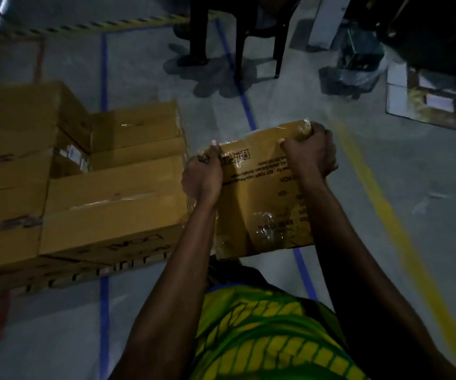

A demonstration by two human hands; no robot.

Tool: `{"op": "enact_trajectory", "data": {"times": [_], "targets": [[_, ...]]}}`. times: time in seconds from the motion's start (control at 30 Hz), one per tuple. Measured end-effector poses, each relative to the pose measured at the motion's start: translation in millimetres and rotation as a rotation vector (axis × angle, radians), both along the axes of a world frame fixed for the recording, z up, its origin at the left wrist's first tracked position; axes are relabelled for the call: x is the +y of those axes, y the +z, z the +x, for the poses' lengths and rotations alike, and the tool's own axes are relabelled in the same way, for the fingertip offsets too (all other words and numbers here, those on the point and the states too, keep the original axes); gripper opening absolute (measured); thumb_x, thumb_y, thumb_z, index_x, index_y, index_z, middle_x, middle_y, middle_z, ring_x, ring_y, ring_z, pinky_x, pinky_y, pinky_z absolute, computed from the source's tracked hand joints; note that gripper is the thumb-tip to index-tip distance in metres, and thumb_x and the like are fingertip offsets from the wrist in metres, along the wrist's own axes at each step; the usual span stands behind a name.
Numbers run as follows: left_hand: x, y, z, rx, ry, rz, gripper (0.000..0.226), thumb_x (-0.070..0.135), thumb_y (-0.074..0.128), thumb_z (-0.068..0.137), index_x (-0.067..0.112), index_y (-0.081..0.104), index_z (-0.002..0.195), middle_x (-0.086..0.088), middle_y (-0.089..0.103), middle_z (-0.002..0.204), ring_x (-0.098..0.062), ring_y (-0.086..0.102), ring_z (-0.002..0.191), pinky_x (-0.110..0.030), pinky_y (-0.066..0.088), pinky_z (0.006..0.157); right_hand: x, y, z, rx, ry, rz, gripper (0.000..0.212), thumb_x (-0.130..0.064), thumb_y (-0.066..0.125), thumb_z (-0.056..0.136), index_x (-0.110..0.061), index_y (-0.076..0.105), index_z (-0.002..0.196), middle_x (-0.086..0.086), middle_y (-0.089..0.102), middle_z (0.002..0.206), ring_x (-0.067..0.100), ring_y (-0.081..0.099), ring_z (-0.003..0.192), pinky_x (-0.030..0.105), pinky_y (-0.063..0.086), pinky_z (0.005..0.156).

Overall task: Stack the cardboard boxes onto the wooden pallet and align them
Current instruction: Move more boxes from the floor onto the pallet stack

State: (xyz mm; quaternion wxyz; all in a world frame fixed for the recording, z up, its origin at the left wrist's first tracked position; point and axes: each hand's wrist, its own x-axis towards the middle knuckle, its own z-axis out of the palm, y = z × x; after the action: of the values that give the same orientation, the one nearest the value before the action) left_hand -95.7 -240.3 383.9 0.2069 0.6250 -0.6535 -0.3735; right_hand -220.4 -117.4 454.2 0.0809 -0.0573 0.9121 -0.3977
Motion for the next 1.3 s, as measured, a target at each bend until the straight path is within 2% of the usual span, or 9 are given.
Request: {"op": "enact_trajectory", "data": {"times": [0.1, 0.23, 0.43, 0.77, 0.97, 1.07, 1.1, 1.2, 1.3], "targets": [[-37.5, 5.8, -36.2, -0.009, 0.007, -0.023, 0.074, 0.080, 0.041, 0.089, 0.013, 0.072, 0.094, -0.005, 0.073, 0.098, -0.024, 0.065, 0.087, -0.031, 0.037, 0.068, -39.8, 1.9, -40.7, -0.007, 0.021, -0.016, 0.067, -0.035, 0.071, 0.080, -0.026, 0.048, 0.142, -0.003, 0.047, 0.144, 0.025, 0.043, 0.135, 0.048, 0.029, 0.111], [-83.2, 8.1, -65.3, 0.031, 0.068, -0.013, 0.071, 0.080, 0.043, 0.089, 0.014, 0.071, 0.093, -0.002, 0.073, 0.094, -0.024, 0.068, 0.088, -0.032, 0.040, 0.069, -97.3, 1.3, -83.6, -0.019, 0.063, -0.031, 0.070, -0.038, 0.072, 0.079, -0.026, 0.046, 0.143, -0.004, 0.047, 0.145, 0.025, 0.044, 0.135, 0.049, 0.031, 0.112], [-155.9, 10.2, -107.9, 0.052, 0.230, -0.013, 0.065, 0.074, 0.046, 0.092, 0.015, 0.071, 0.095, 0.001, 0.070, 0.089, -0.017, 0.060, 0.077, -0.023, 0.026, 0.055, -202.0, -9.8, -136.2, 0.042, 0.197, 0.013, 0.068, -0.040, 0.069, 0.084, -0.024, 0.043, 0.144, -0.001, 0.045, 0.146, 0.027, 0.039, 0.137, 0.051, 0.027, 0.111], [-272.5, 13.0, -186.7, 0.130, 0.795, 0.068, 0.064, 0.082, 0.051, 0.082, 0.019, 0.068, 0.084, -0.001, 0.072, 0.090, -0.025, 0.066, 0.089, -0.038, 0.052, 0.085, -392.8, -13.9, -226.2, 0.082, 0.648, 0.026, 0.075, -0.045, 0.070, 0.080, -0.022, 0.043, 0.145, 0.001, 0.041, 0.150, 0.032, 0.034, 0.140, 0.057, 0.029, 0.105], [-306.2, 22.2, -186.8, 0.317, 1.213, 0.035, 0.090, 0.092, 0.055, 0.062, 0.016, 0.073, 0.105, -0.005, 0.074, 0.105, -0.027, 0.069, 0.099, -0.046, 0.055, 0.092, -478.3, -6.8, -222.2, 0.121, 0.956, -0.109, 0.073, -0.048, 0.071, 0.080, -0.023, 0.044, 0.143, 0.001, 0.044, 0.148, 0.031, 0.039, 0.135, 0.054, 0.034, 0.103], [-328.8, 18.1, -177.2, 0.385, 1.396, 0.019, 0.071, 0.081, 0.068, 0.069, 0.015, 0.066, 0.095, 0.001, 0.070, 0.105, -0.020, 0.065, 0.100, -0.039, 0.051, 0.094, -518.9, -17.6, -211.8, 0.117, 1.032, -0.136, 0.070, -0.052, 0.068, 0.083, -0.020, 0.045, 0.141, 0.003, 0.045, 0.145, 0.032, 0.041, 0.131, 0.054, 0.036, 0.100], [-337.2, 15.7, -173.7, 0.372, 1.437, 0.022, 0.063, 0.076, 0.070, 0.073, 0.017, 0.066, 0.096, 0.001, 0.069, 0.106, -0.019, 0.064, 0.101, -0.037, 0.049, 0.092, -532.4, -23.1, -206.8, 0.111, 1.055, -0.122, 0.069, -0.052, 0.067, 0.084, -0.020, 0.045, 0.141, 0.003, 0.044, 0.145, 0.033, 0.040, 0.131, 0.055, 0.035, 0.099], [-361.5, 10.8, -164.1, 0.354, 1.536, 0.021, 0.072, 0.073, 0.071, 0.075, 0.016, 0.069, 0.119, -0.004, 0.068, 0.122, -0.024, 0.062, 0.116, -0.039, 0.048, 0.097, -569.9, -40.1, -192.7, 0.072, 1.159, -0.102, 0.070, -0.052, 0.066, 0.086, -0.018, 0.043, 0.142, 0.004, 0.043, 0.146, 0.032, 0.039, 0.132, 0.052, 0.035, 0.100], [-384.6, -1.2, -157.6, 0.338, 1.592, 0.106, 0.060, 0.068, 0.072, 0.078, 0.019, 0.070, 0.112, -0.003, 0.069, 0.121, -0.024, 0.062, 0.115, -0.042, 0.048, 0.100, -605.0, -61.9, -193.7, -0.044, 1.202, -0.038, 0.072, -0.054, 0.064, 0.090, -0.013, 0.041, 0.145, 0.008, 0.040, 0.150, 0.034, 0.037, 0.134, 0.048, 0.035, 0.104]]}}
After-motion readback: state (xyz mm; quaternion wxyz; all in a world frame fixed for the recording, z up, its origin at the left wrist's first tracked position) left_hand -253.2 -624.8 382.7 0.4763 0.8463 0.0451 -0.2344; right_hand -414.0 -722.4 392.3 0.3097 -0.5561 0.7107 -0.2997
